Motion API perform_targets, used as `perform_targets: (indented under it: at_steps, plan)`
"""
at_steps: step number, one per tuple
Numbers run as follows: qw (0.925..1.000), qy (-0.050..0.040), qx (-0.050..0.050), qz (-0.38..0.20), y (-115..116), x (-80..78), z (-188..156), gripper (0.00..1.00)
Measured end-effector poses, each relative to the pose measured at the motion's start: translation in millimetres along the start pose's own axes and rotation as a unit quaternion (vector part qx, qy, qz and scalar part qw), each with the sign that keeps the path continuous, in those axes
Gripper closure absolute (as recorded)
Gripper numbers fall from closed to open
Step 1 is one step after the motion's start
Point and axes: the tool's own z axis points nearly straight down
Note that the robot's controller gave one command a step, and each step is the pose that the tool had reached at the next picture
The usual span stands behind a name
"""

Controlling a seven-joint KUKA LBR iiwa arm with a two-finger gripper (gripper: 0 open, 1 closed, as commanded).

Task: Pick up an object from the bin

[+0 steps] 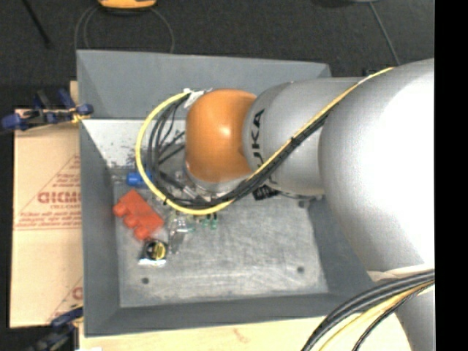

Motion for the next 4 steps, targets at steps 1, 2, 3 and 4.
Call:
perform_targets:
  at_steps: [1, 2, 3, 4]
  plan:
    - [0.9998, 0.0013, 0.000, 0.021, 4.0, -3.1, 1.3, 0.00]
    - [0.9990, -0.0066, -0.003, 0.044, -13.4, -2.7, 23.5, 0.00]
    - [0.9995, -0.0119, -0.003, 0.028, -34.7, -0.1, 28.2, 0.00]
    - [0.9997, -0.0058, -0.006, 0.024, -41.9, -20.4, 31.5, 0.00]
